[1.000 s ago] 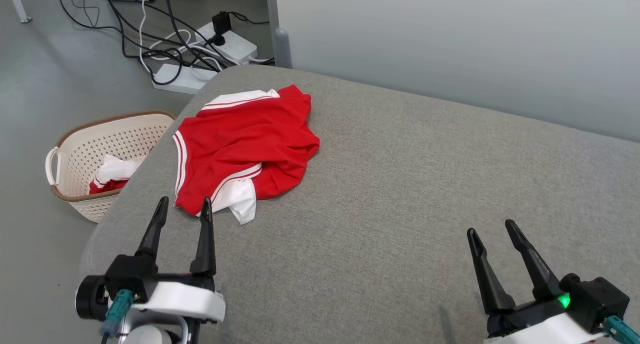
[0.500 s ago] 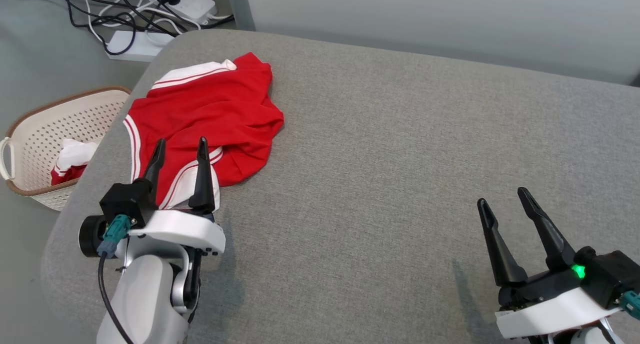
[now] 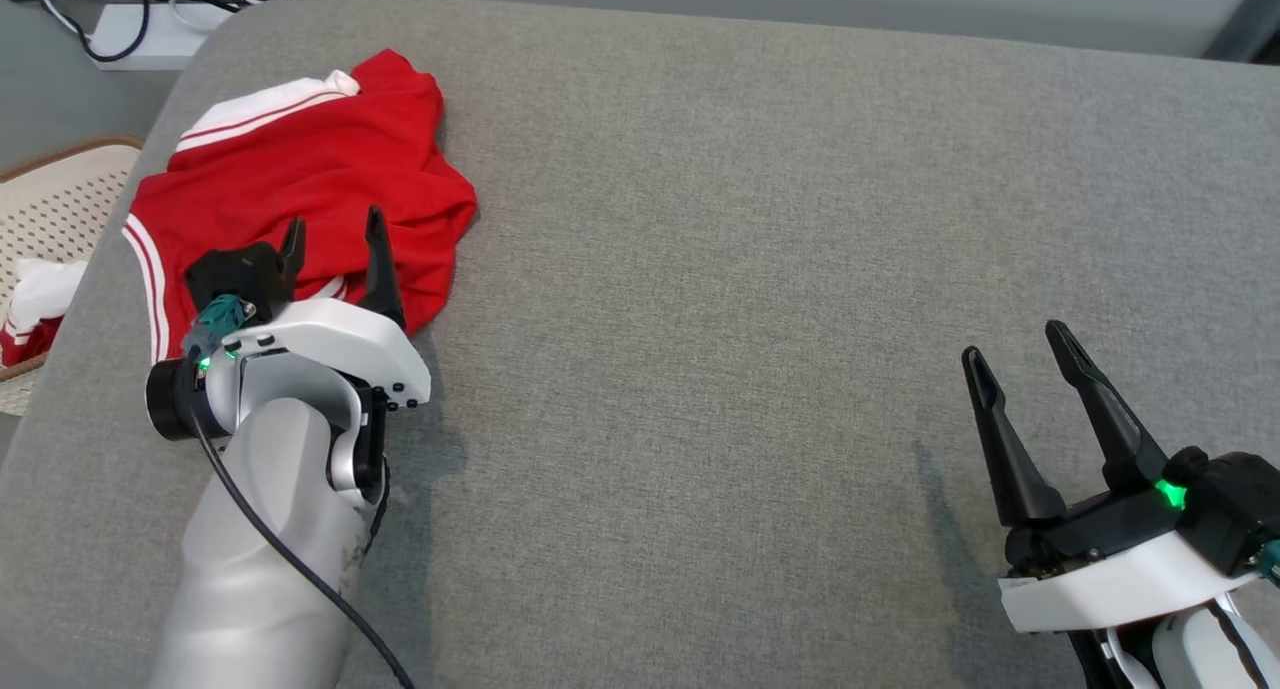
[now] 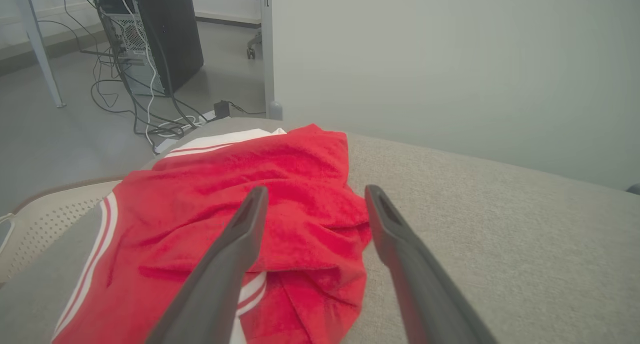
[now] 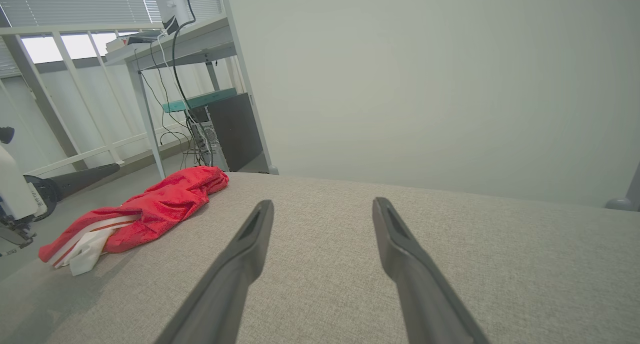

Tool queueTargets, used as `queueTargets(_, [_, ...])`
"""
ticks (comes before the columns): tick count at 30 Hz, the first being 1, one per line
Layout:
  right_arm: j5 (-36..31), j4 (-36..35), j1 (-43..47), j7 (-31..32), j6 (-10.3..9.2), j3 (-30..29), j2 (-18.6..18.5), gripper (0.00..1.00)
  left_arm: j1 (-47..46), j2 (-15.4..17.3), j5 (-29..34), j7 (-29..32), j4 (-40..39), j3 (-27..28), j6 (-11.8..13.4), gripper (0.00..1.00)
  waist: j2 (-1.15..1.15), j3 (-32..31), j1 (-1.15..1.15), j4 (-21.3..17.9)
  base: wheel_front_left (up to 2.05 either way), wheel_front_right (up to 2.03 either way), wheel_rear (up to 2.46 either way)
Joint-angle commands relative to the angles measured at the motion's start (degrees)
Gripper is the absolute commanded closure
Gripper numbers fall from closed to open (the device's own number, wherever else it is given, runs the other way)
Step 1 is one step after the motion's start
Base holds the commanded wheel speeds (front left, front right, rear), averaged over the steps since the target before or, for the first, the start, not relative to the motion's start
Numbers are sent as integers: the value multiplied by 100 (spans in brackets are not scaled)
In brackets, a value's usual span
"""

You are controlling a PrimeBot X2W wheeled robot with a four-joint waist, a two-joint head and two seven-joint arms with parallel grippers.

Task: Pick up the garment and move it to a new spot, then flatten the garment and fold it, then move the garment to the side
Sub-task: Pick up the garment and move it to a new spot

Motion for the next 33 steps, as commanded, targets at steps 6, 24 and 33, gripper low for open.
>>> queueTargets(6, [122,-227,-228,-60,24,134,-115,0,-733,332,-108,281,777,185,63,0,0,263,0,-231,0,0,0])
queueTargets(24, [364,-219,-401,-60,24,298,-114,0,-1274,659,-66,792,2206,-24,26,0,0,403,0,-502,0,0,0])
queueTargets(33, [419,-146,-414,-60,24,383,-114,0,-1279,690,-198,338,2470,7,-114,100,0,242,0,-565,0,0,0])
